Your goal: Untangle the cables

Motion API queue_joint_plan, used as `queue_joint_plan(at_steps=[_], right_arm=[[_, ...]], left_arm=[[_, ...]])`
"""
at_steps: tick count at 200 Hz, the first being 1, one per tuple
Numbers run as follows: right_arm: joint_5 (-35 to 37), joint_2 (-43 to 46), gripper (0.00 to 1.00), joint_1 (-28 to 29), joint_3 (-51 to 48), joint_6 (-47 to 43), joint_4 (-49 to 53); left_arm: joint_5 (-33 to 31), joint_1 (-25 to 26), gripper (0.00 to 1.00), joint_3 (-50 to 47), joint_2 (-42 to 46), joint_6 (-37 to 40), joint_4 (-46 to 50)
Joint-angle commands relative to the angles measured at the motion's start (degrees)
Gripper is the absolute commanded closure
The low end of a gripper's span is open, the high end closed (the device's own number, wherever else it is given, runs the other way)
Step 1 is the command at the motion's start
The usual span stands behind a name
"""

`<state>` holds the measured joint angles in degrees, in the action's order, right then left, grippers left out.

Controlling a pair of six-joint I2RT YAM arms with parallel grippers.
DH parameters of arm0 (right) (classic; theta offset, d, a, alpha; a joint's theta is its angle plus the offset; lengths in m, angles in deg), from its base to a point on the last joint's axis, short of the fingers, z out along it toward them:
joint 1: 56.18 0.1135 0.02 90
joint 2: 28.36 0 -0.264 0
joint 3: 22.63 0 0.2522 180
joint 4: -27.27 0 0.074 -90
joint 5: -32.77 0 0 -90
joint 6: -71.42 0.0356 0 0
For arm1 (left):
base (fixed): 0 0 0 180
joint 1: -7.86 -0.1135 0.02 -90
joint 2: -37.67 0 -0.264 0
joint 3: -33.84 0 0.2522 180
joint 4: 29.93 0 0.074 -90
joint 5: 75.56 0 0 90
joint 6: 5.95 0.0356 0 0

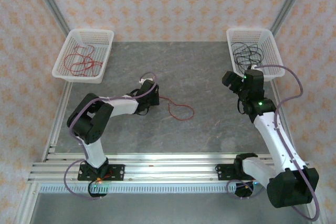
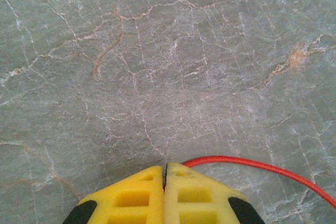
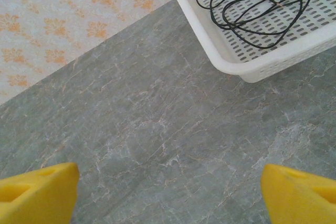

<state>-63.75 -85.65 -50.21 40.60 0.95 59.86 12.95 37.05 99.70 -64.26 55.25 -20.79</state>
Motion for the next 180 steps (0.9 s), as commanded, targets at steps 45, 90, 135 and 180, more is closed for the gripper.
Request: queue_joint_plan(at_steps=[45, 90, 135, 180], right_arm=[[-0.82, 2.23, 0.11, 0.22, -2.58, 0.88, 0.24], [-1.21, 2.92, 0.11, 0.3, -3.52, 1.18, 0.18], [-2.08, 3.41, 0.12, 0.28, -3.32, 1.65, 0.16], [-3.06, 3.43, 0.11, 0.34, -3.15, 1.96, 0.2]], left_arm=[[-3.12, -0.35, 1.0, 5.98, 13.56, 1.71, 7.4], [-7.35, -0.37, 1.0, 13.87, 19.44, 4.56, 14.04], [-10.31, -2.6, 1.0, 25.55, 20.54, 7.38, 20.63], [-9.74, -9.45, 1.0, 37.72, 19.09, 9.94, 26.06]])
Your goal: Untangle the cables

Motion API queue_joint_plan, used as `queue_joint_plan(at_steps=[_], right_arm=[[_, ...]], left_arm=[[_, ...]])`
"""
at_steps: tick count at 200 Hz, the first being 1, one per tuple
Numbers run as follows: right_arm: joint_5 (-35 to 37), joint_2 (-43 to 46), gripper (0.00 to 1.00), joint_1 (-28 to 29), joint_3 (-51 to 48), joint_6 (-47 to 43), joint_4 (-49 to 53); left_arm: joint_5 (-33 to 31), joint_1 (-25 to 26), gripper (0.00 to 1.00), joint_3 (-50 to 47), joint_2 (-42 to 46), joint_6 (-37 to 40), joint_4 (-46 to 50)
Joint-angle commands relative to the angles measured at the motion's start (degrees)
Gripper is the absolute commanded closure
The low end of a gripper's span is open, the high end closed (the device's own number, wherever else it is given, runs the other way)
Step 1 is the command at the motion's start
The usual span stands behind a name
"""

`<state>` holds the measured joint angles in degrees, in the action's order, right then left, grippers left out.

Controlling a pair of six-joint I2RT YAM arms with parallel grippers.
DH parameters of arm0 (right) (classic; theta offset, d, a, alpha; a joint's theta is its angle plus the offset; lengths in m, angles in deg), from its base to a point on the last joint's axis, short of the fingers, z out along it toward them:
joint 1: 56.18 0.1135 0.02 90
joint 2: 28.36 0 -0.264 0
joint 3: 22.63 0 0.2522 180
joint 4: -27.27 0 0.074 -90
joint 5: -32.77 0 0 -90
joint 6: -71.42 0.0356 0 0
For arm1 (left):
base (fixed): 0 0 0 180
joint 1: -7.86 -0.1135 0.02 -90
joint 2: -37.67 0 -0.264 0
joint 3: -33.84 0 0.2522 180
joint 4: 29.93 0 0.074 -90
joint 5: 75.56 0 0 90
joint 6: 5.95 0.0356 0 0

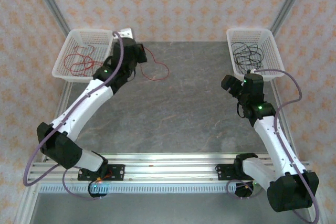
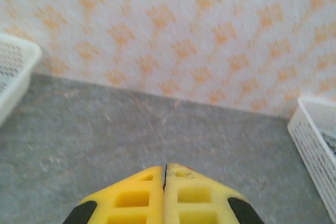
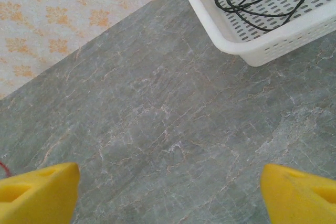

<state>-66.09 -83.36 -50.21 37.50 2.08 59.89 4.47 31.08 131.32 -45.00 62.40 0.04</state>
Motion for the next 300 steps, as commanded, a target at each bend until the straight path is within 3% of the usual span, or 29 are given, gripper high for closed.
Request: queue_joint_plan(at_steps=[1, 75, 111, 157, 233, 275, 300], right_arm=[[-0.72, 1.13, 0.11, 0.35, -0.05, 0.8, 0.16], [-1.06, 1.96, 0.12, 0.26, -0.4, 0.78, 0.75], [-1.07, 2.66, 0.11, 0.32, -1.14, 0.93, 0.93], [-1.65, 2.64, 0.12, 0.33, -2.46, 1.48, 0.38], [-2.43, 1.79, 0.12, 0.35, -3.39, 2.31, -0.64], [-2.49, 2.0, 0.12, 0.35, -3.71, 2.19, -0.48], [-2.57, 2.18, 0.11, 0.31, -4.42, 2.31, -0.66]], left_arm=[[-1.13, -3.73, 1.0, 6.36, -0.19, 2.86, 5.32], [6.06, -20.76, 1.0, 18.59, -6.01, 3.29, 9.22], [9.59, -30.04, 1.0, 19.61, -8.49, 1.88, 7.66], [8.14, -38.01, 1.0, 17.47, -10.0, 1.88, 5.08], [8.56, -43.24, 1.0, 0.64, -9.08, -0.66, -5.01], [10.02, -44.14, 1.0, -1.45, -13.34, -2.08, -6.37], [10.84, -44.14, 0.84, -1.29, -15.84, -1.99, -6.03]])
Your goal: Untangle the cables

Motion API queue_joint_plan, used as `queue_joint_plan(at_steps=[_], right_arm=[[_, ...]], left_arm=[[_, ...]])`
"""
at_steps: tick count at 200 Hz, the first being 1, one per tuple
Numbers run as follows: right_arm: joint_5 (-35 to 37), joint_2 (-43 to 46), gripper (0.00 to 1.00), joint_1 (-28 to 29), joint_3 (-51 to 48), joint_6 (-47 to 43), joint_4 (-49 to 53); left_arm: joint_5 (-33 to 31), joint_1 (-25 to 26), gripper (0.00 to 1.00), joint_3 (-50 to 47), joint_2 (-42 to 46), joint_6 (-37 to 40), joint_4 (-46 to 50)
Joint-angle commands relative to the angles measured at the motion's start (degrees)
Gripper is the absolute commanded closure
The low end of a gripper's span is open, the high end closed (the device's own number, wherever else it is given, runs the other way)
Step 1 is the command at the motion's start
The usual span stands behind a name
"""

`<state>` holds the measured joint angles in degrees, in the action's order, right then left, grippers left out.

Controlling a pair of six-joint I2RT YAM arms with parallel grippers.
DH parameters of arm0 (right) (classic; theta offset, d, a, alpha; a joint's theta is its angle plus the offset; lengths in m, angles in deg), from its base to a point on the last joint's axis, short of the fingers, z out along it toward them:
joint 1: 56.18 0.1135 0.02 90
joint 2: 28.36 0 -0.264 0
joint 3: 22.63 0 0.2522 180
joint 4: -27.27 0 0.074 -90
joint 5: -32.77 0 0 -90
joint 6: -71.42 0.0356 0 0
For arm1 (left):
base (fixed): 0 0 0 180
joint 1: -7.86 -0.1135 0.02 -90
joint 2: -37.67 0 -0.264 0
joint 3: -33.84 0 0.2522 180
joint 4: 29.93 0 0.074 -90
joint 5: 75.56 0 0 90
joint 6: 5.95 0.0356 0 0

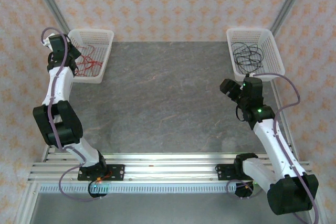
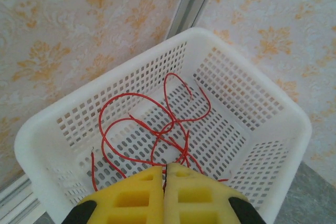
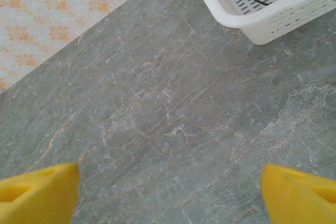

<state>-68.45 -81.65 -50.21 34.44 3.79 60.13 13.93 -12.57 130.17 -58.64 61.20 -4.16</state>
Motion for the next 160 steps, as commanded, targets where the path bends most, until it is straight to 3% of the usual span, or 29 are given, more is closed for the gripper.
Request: queue_joint_plan(at_steps=[1, 20, 81, 97, 137, 160], right_arm=[[-0.2, 0.48, 0.11, 0.33, -1.37, 0.54, -0.9], [-0.42, 0.57, 0.12, 0.39, -1.67, 0.61, -1.12], [-0.38, 0.97, 0.11, 0.44, -1.96, 0.48, -1.24], [-0.38, 0.75, 0.11, 0.44, -2.26, 0.49, -1.43], [2.58, 0.12, 0.08, 0.46, -4.26, -1.1, -4.55], [7.7, 1.1, 0.06, 0.45, -8.5, -3.4, -11.23]], left_arm=[[1.43, -0.49, 0.83, -0.13, -2.29, -0.79, -1.82], [1.99, -0.49, 0.66, 0.26, -4.1, -0.31, -1.47], [5.3, -0.43, 0.3, 0.62, -3.71, 0.8, -1.44], [4.44, -0.27, 0.12, 1.57, -2.05, 1.42, -0.2], [0.13, 1.66, 0.07, 1.35, 4.97, 3.28, 0.5], [-4.17, 4.43, 0.07, -5.77, 12.84, 4.03, -5.45]])
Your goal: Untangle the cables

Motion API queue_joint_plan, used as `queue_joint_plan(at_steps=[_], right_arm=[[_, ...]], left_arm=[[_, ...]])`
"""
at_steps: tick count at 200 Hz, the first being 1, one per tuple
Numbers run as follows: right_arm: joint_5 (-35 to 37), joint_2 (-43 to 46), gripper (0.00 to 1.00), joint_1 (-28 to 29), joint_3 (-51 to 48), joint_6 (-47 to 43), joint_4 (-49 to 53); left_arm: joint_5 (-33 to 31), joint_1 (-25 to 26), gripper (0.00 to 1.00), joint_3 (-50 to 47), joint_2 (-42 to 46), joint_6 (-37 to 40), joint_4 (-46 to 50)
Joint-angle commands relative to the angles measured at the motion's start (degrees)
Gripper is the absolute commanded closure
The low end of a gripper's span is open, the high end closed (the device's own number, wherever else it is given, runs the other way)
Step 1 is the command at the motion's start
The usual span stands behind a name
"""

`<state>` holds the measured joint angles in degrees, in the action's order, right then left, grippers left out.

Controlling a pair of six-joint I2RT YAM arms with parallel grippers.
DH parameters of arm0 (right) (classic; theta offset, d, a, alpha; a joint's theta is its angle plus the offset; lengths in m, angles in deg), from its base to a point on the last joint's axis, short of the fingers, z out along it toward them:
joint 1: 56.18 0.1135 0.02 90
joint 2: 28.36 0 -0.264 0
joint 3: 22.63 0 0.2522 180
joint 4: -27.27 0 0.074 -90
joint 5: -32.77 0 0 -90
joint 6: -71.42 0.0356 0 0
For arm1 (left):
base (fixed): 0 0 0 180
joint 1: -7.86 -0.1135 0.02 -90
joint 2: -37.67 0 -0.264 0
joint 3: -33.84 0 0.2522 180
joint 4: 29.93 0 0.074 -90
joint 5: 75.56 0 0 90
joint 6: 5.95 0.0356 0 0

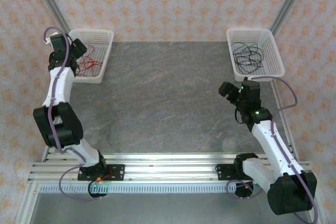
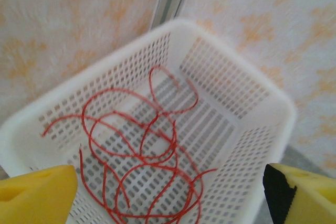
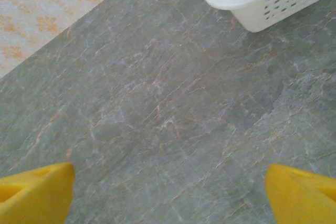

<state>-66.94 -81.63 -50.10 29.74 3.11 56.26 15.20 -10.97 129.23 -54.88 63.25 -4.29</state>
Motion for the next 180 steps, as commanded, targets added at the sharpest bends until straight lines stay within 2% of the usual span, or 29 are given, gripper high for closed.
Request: queue_joint_plan(at_steps=[1, 26, 68, 82, 98, 115, 129, 140, 156, 171, 180], right_arm=[[6.42, 1.16, 0.06, 0.33, -4.07, -2.89, -7.82], [9.64, 3.6, 0.05, 0.35, -11.42, -7.22, -19.49], [13.02, 6.43, 0.04, 0.33, -27.76, -16.8, -48.59], [15.86, 5.2, 0.03, 0.32, -32.23, -18.82, -59.34], [18.48, 0.81, 0.03, 0.33, -34.39, -20.65, -67.68], [18.65, -6.35, 0.03, 0.24, -35.81, -21.25, -76.74], [18.01, -13.35, 0.02, 0.16, -36.41, -21.17, -85.48], [16.75, -15.67, 0.02, 0.24, -34.92, -22.11, -85.24], [17.48, -18.79, 0.02, 0.03, -35.6, -24.6, -90.62], [14.11, -24.38, 0.01, -2.68, -37.33, -23.68, -99.68], [11.39, -29.4, 0.01, -4.04, -37.22, -22.91, -103.61]], left_arm=[[-5.55, 2.92, 0.07, -5.08, 9.51, 2.03, -5.52], [-9.47, 5.37, 0.03, -21.28, 20.85, 2.25, -20.1], [-7.32, 6.56, 0.01, -55.16, 37.36, 5.08, -49.67], [-7.33, 7.48, 0.01, -65.23, 41.21, 7.02, -58.54], [-8.6, 8.34, 0.01, -72.91, 42.48, 8.02, -64.09], [-9.17, 8.46, 0.01, -78.85, 38.92, 8.7, -71.68], [-8.99, 8.53, 0.01, -82.79, 32.71, 8.87, -82.54], [-8.07, 8.53, 0.01, -84.45, 26.16, 8.5, -91.45], [-4.5, 8.59, 0.01, -84.61, 16.31, 6.58, -102.68], [-1.53, 9.93, 0.01, -84.18, 4.16, 9.37, -116.58], [2.3, 10.85, 0.01, -82.61, 1.5, 11.78, -116.12]])
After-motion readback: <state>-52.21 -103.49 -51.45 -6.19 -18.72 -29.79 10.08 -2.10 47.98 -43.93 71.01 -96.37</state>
